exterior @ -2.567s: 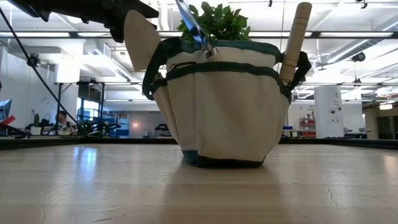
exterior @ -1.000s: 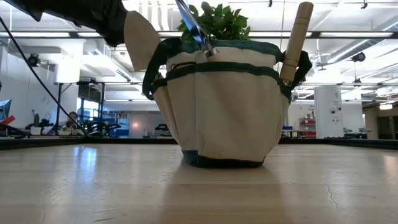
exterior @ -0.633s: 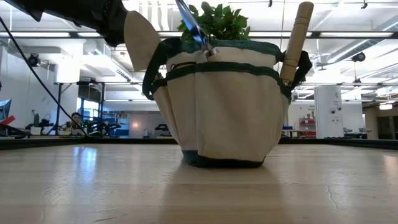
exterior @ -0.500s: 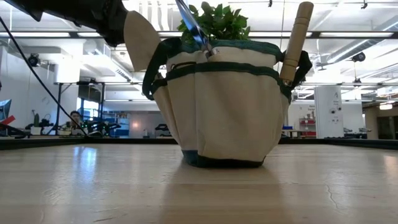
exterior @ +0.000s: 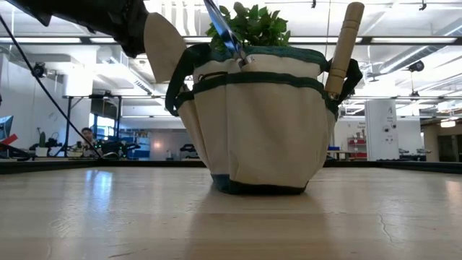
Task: Pick & Place Garden tools in Gardening bag
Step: Put the right brown hand rake into the green gardening bag
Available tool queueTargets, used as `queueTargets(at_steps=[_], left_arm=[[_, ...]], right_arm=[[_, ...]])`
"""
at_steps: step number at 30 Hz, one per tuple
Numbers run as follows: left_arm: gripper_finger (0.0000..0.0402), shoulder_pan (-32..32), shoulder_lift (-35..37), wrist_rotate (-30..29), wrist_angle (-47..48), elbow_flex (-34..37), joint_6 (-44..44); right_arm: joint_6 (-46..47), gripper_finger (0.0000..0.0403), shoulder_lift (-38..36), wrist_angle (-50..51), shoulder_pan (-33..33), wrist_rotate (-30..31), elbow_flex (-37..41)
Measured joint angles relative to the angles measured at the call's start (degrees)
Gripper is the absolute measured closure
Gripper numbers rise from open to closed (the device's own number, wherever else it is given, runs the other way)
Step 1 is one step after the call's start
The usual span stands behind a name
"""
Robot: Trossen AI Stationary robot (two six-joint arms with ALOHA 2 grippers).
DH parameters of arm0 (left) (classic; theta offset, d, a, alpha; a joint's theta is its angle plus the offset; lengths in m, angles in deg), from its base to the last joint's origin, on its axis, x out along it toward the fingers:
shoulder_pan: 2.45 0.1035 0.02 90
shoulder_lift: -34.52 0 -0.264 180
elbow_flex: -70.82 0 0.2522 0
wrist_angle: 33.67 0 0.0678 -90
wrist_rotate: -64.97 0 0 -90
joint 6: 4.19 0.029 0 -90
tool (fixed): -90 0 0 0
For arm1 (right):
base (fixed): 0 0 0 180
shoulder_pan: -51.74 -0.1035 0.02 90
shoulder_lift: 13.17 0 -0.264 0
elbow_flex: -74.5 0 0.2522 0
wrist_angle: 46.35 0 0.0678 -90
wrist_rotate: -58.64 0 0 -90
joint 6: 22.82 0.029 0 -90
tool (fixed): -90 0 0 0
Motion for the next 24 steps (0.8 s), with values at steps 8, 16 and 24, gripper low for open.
queueTargets(at_steps=[8, 16, 24], left_arm=[[0.0117, -0.02, -0.56, 0.0, -0.02, 0.0, -0.49], [0.0117, -0.02, -0.56, -0.02, -0.02, 0.0, -2.3], [0.0117, -0.02, -0.56, 0.0, 0.0, 0.0, -2.46]], right_arm=[[-3.84, 0.0351, -1.08, -0.27, 0.02, 0.03, 0.15], [-8.7, 0.0351, -6.77, 0.96, 0.29, 10.71, 0.08], [-15.33, 0.0351, -13.6, 2.72, 1.0, 21.23, 0.03]])
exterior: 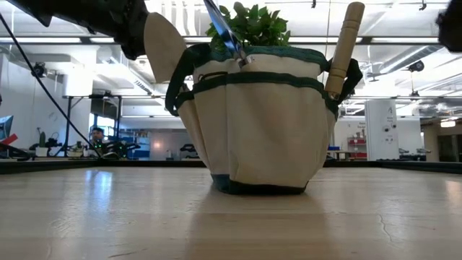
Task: Pick & Place Garden tools in Gardening bag
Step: Put the right brown hand rake into the green gardening bag
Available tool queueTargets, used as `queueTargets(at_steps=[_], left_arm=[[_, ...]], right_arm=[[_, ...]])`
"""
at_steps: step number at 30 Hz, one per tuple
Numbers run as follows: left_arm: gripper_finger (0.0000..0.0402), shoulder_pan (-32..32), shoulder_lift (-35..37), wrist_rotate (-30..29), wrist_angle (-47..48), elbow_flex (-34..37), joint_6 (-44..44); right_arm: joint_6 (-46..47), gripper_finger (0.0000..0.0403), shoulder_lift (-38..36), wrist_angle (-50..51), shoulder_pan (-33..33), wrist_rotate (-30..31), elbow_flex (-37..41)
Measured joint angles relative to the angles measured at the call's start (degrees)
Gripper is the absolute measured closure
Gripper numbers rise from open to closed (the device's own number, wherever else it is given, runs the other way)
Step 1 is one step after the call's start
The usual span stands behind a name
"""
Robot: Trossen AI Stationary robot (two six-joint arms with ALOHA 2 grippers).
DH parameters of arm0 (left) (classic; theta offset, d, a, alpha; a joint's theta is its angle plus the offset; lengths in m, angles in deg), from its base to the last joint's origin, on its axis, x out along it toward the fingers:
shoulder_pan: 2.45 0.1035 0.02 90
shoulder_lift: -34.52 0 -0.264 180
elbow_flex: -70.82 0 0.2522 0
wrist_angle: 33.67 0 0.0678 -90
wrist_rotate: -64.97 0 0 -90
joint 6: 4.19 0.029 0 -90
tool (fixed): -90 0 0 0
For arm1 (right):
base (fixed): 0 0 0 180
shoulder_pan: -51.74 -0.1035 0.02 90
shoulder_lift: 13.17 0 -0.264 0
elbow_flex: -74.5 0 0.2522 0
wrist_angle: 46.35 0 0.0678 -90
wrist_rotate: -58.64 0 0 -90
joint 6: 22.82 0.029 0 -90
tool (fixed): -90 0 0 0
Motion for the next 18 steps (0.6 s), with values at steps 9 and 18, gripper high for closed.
queueTargets(at_steps=[9, 18], left_arm=[[0.0117, 0.0, 0.0, 0.0, 0.0, 0.0, -0.91], [0.0117, 0.0, 0.02, 0.0, 0.02, 0.0, -2.21]], right_arm=[[-10.95, 0.0351, -7.28, -0.6, -0.05, 14.24, -1.03], [-23.84, 0.0351, -12.08, -0.66, 1.1, 26.28, -2.2]])
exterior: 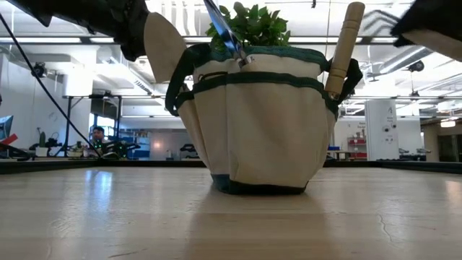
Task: Pick & Place Garden tools in Gardening bag
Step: Put the right brown hand rake into the green gardening bag
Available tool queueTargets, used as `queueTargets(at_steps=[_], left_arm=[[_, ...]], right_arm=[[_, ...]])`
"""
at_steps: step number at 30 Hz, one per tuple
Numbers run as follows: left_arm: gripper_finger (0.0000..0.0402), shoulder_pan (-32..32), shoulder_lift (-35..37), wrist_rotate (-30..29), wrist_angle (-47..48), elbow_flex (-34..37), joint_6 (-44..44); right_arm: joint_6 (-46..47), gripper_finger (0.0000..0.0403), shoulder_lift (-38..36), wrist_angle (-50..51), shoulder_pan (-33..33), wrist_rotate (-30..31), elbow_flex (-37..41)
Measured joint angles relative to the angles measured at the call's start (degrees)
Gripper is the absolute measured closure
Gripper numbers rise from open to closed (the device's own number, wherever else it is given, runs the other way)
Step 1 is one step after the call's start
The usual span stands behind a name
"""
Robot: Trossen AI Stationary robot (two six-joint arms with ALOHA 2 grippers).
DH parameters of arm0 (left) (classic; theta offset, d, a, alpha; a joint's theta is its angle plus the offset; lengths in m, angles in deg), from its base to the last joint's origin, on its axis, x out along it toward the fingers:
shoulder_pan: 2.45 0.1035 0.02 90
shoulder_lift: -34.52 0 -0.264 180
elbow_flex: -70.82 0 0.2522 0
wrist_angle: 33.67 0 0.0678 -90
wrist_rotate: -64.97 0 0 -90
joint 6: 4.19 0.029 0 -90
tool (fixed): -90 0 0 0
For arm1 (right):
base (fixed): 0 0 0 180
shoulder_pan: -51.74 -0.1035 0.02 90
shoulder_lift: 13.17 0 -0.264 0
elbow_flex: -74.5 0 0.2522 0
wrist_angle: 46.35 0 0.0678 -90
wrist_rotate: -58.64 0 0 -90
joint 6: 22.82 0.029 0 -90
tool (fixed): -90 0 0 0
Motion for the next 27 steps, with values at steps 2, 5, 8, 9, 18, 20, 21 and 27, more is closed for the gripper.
queueTargets(at_steps=[2, 5, 8, 9, 18, 20, 21, 27], left_arm=[[0.0117, 0.0, 0.0, 0.0, 0.0, 0.0, -0.02], [0.0117, 0.0, 0.0, 0.0, 0.0, 0.0, -0.05], [0.0117, 0.0, 0.0, 0.0, 0.0, 0.0, -0.07], [0.0117, 0.0, 0.0, 0.0, 0.0, 0.0, -0.08], [0.0117, 0.0, 0.0, 0.0, 0.02, 0.0, -0.11], [0.0117, 0.0, 0.0, 0.0, 0.01, 0.0, -0.11], [0.0117, 0.0, 0.0, 0.0, 0.01, 0.0, -0.11], [0.0117, 0.0, 0.0, 0.0, 0.0, 0.0, -0.1]], right_arm=[[-2.92, 0.0351, -0.47, -0.36, 0.65, 2.1, -0.33], [-8.48, 0.0351, -0.82, -1.81, 1.78, 4.93, -1.3], [-14.82, 0.0351, -0.86, -2.6, 3.13, 6.89, -3.4], [-16.99, 0.0351, -0.84, -2.7, 3.53, 7.25, -4.36], [-35.2, 0.0351, -0.82, -6.17, 6.39, 11.36, -12.28], [-39.34, 0.0351, -0.82, -9.42, 6.91, 11.33, -12.72], [-41.64, 0.0351, -0.82, -11.22, 7.17, 11.31, -12.78], [-56.07, 0.0351, -0.75, -25.79, 8.64, 9.37, -11.03]])
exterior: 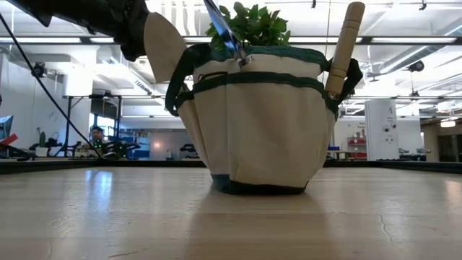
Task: Pick & Place Garden tools in Gardening bag
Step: Put the right brown hand rake into the green gardening bag
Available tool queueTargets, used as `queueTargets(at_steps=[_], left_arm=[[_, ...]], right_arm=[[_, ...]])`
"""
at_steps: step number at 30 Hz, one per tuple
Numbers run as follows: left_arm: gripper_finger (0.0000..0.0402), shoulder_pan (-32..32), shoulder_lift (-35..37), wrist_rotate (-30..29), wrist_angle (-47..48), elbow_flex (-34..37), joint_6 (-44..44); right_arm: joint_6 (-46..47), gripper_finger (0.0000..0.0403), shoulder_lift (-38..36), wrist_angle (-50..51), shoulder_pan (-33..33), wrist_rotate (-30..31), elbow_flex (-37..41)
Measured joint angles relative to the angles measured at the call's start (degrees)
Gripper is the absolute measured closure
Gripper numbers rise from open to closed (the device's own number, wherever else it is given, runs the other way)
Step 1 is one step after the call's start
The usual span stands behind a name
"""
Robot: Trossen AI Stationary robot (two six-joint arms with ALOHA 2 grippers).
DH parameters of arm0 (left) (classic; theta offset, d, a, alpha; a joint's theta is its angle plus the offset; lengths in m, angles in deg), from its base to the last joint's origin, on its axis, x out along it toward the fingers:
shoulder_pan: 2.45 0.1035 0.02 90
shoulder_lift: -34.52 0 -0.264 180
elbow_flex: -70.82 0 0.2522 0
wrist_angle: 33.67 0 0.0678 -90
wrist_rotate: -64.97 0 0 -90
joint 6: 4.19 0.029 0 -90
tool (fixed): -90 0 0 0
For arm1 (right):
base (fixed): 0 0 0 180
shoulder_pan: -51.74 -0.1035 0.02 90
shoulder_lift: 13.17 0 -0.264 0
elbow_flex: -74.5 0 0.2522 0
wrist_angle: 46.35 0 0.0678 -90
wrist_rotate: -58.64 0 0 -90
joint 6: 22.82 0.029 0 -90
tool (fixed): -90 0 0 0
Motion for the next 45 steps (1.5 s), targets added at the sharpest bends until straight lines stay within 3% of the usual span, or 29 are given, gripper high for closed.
queueTargets(at_steps=[5, 10, 16, 23, 34, 45], left_arm=[[0.0117, 0.0, 0.0, 0.0, 0.0, 0.0, 0.0], [0.0117, 0.0, 0.0, 0.0, 0.01, 0.0, 0.01], [0.0117, 0.0, 0.0, 0.0, 0.02, 0.0, 0.01], [0.0117, -0.02, -0.27, 0.0, 0.0, 0.0, 0.03], [0.0117, 0.0, -0.63, 0.14, 0.0, 0.02, 0.29], [0.0117, 0.0, -0.63, 0.17, -0.02, 0.02, 0.27]], right_arm=[[-7.63, 0.0351, 0.15, -10.17, 2.84, -4.77, 2.44], [-13.94, 0.0351, 0.17, -21.79, 7.54, -14.45, 6.39], [-16.84, 0.0351, 0.59, -27.72, 13.75, -23.52, 8.43], [-18.13, 0.0351, 7.62, -33.25, 19.0, -32.24, 7.98], [-14.24, 0.0351, 17.56, -33.0, 20.48, -33.52, 2.46], [-6.24, 0.0351, 20.96, -26.01, 21.64, -33.34, 1.06]])
